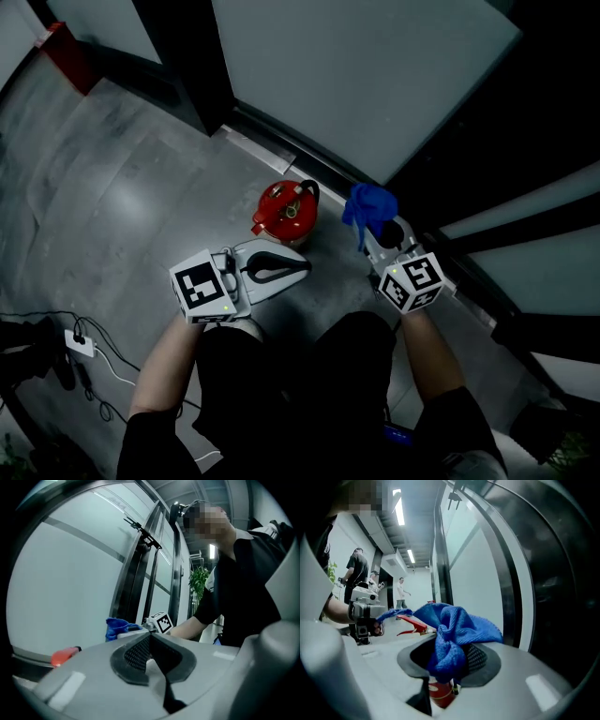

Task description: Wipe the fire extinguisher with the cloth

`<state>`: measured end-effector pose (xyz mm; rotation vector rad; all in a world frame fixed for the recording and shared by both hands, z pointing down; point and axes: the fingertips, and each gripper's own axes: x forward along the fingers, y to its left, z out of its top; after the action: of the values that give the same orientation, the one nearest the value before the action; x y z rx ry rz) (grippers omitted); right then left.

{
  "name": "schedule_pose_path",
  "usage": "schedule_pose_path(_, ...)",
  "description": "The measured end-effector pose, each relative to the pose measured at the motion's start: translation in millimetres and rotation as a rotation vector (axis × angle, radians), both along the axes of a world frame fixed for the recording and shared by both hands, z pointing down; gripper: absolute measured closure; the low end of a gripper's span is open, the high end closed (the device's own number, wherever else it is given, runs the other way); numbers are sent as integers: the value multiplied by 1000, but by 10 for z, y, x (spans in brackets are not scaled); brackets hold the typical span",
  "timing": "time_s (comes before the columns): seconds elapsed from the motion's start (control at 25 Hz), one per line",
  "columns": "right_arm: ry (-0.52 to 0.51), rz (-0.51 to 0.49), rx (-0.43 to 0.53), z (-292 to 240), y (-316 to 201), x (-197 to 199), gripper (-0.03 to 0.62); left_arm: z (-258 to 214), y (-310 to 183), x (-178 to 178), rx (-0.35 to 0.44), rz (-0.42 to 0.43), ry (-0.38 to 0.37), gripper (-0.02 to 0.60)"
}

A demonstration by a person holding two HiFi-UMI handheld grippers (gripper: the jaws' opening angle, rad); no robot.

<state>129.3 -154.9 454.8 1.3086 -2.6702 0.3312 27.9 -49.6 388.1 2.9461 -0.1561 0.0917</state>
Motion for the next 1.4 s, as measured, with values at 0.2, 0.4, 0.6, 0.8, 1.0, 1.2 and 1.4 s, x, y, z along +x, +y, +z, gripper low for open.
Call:
schedule_pose_path(0.2,39,11,-11,-1085,243,-81,459,-881,-31,-373,-69,-163,-13,574)
schedule_pose_path(0.4,127,-26,-41,-2281,543,-131,459,-2296,186,-740,-149,-349,50,575)
schedule_pose_path(0.6,52,-44,-29,-3893,991,-228,459,-3771,577,-1071,-173,-628,81,574)
schedule_pose_path(0.8,-11,-99,39,-5065,1517,-240,459,-4909,1048,-1138,-89,-807,132,574)
schedule_pose_path(1.0,-19,-160,126,-5622,1937,-183,459,-5159,1467,-1218,-3,-949,39,574)
schedule_pose_path(1.2,-49,-164,160,-5921,2277,-238,459,-5459,1873,-1424,8,-1030,77,574)
schedule_pose_path(1.4,-73,-100,206,-6241,2505,-99,459,-5583,2023,-1752,-16,-1060,133,574)
